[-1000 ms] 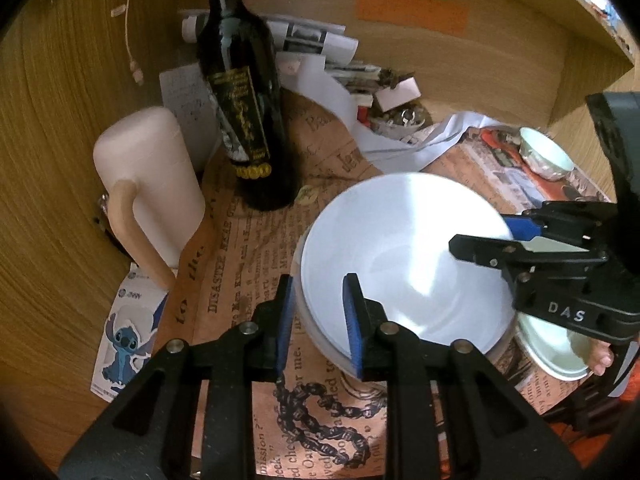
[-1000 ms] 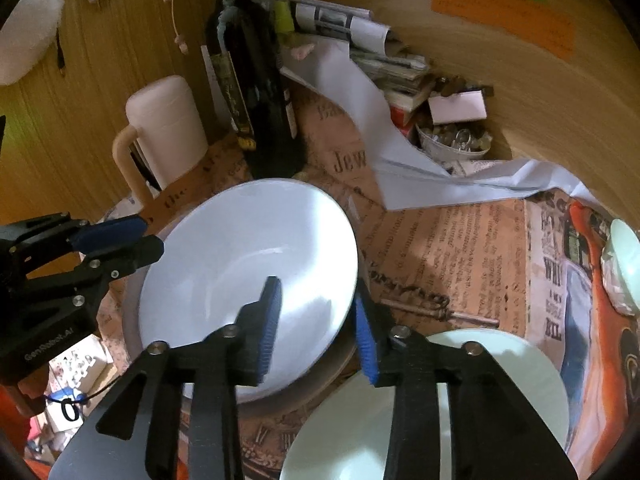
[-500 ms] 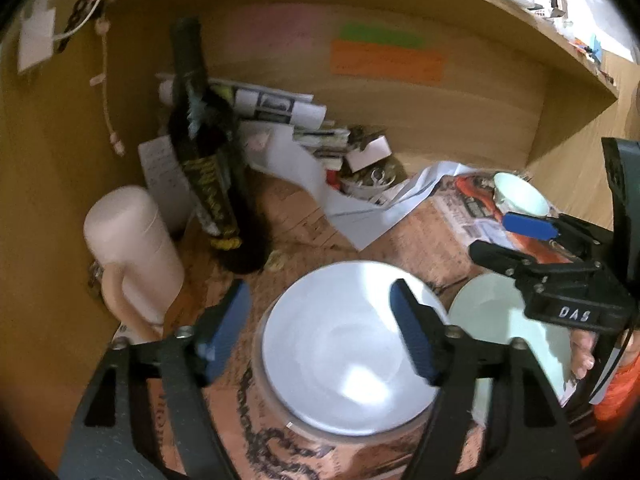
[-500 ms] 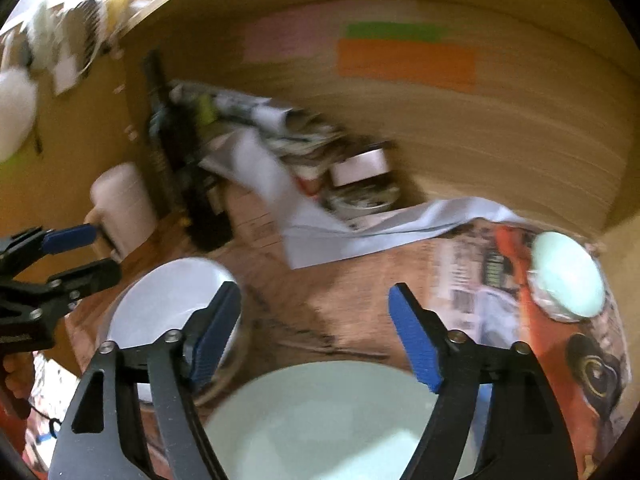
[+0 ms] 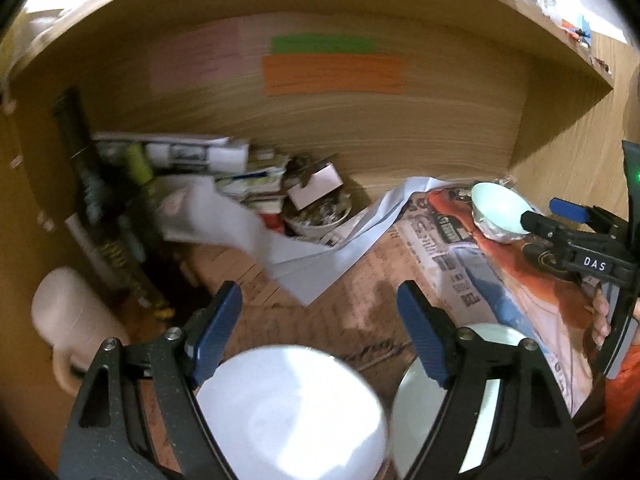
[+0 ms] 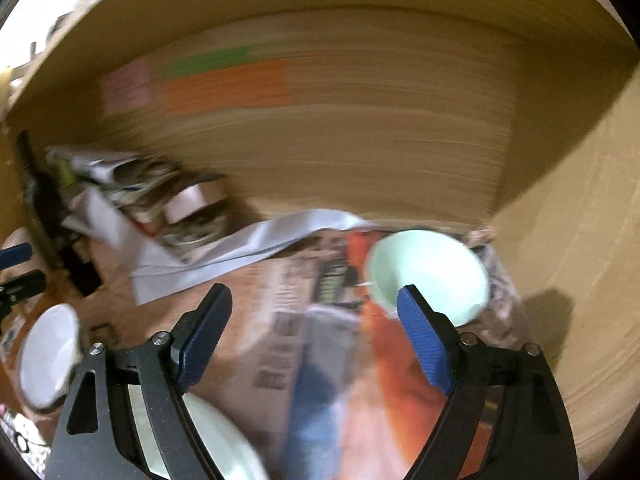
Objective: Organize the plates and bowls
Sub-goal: 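Move both grippers to the rim of the mint-green bowl, then close both grippers on the mint-green bowl rim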
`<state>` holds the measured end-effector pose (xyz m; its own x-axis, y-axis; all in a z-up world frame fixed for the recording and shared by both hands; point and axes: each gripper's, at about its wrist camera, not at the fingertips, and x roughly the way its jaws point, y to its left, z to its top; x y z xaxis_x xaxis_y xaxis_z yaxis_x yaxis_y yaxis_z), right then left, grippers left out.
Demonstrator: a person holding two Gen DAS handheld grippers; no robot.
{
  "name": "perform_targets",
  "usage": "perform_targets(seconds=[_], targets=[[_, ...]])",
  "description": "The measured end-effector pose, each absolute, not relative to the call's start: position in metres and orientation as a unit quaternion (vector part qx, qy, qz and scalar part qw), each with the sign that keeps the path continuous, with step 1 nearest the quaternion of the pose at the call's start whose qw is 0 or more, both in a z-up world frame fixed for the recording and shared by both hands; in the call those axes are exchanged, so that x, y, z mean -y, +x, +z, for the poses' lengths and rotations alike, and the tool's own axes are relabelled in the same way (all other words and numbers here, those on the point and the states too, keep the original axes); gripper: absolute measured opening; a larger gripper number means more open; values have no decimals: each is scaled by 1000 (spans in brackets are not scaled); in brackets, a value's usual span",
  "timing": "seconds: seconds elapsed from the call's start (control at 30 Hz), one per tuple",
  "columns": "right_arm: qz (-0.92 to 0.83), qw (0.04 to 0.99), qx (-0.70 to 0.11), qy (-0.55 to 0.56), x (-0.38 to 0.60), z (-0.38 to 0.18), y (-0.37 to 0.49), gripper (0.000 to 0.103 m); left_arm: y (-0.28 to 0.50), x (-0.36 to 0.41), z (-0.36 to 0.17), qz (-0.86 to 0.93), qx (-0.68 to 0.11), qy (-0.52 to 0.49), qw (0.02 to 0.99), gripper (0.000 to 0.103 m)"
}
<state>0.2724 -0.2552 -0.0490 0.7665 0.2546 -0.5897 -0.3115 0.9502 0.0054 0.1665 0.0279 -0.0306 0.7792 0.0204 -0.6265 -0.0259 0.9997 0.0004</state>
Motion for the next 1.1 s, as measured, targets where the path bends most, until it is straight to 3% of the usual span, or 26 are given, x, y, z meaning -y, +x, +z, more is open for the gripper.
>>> perform_targets(seconds=[0.63, 0.8, 0.9, 0.97, 1.1], targets=[[35, 916, -397, 36, 348, -109, 372, 81, 289, 59, -47, -42, -410, 14, 911, 80], [29, 911, -410, 37, 350, -126, 380, 72, 317, 77, -60, -57, -440, 5, 896, 80], [33, 903, -426, 39, 351, -136, 384, 58, 329, 90, -66, -55, -445, 12, 894, 80], [43, 896, -441, 43, 349, -143, 389, 42, 333, 98, -71, -57, -448, 18, 892, 80], [47, 892, -448, 46, 351, -147, 388, 30, 337, 115, -81, -64, -453, 44, 888, 80]])
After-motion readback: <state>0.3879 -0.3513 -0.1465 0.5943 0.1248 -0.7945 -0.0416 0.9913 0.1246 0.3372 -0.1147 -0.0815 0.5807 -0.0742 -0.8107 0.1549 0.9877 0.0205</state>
